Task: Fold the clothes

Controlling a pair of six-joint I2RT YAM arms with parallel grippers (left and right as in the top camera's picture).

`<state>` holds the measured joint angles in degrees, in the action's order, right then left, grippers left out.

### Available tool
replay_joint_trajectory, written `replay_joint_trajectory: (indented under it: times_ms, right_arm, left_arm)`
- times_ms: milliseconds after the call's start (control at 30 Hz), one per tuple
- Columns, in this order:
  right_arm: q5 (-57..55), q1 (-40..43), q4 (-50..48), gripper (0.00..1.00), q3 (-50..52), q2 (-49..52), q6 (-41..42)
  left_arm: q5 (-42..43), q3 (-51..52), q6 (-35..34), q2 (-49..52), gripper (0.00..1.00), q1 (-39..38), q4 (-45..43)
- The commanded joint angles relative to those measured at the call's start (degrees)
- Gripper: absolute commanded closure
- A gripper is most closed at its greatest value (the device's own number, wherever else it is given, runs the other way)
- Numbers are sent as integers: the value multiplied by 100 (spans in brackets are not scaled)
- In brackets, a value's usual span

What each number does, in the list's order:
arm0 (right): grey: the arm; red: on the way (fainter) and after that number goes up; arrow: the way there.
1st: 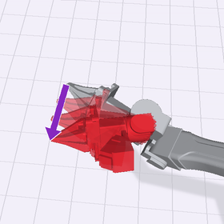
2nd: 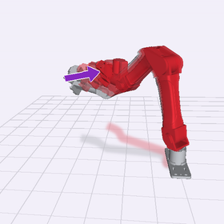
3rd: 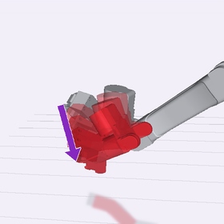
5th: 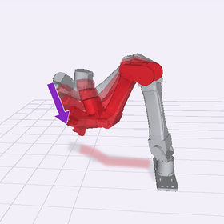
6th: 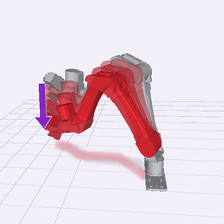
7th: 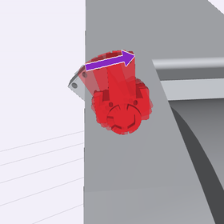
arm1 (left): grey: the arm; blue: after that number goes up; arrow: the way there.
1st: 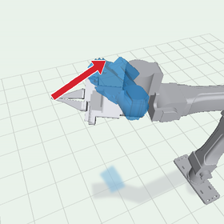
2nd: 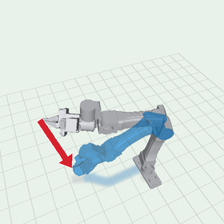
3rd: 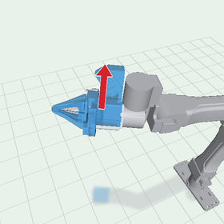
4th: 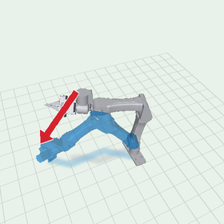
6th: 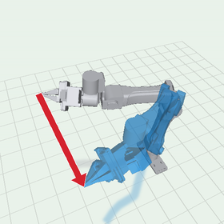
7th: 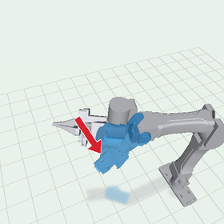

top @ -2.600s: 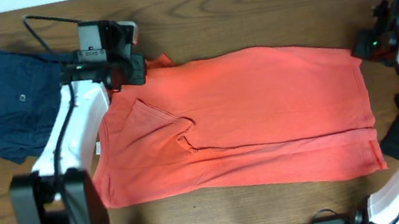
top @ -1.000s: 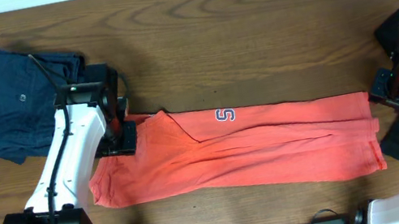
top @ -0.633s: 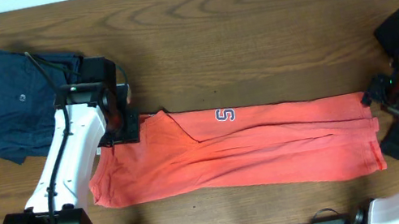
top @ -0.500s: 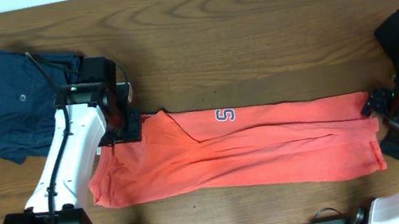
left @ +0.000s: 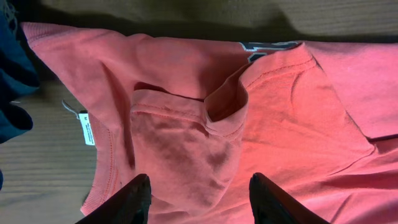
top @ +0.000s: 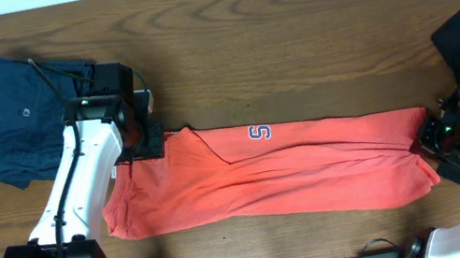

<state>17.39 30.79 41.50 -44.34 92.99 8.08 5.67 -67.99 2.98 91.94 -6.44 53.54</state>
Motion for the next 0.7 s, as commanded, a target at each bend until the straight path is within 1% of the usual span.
replay_joint_trajectory:
  times_ms: [0,167,300,367,533,667]
  right_arm:
    - [129,179,168,99,-201,-2,109]
    - [-85,431,750,99,-1054,-286,111]
    - [-588,428,1239,99,-1672,-535,111]
    - [-603,380,1427,99,-1867,-623,109]
    - [-859,46,1864,99,-1941,-728,103]
    - [-903,-605,2142,99,-1930,-726,103]
  left_arm:
    - [33,22,-22,15,47,24,9]
    - [33,22,-22,15,47,24,-4]
    - [33,22,-22,15,47,24,-39]
    - [33,22,-22,15,47,24,-61]
    - [35,22,-24,15,47,24,-149]
    - [35,22,-24,15,47,24,-164]
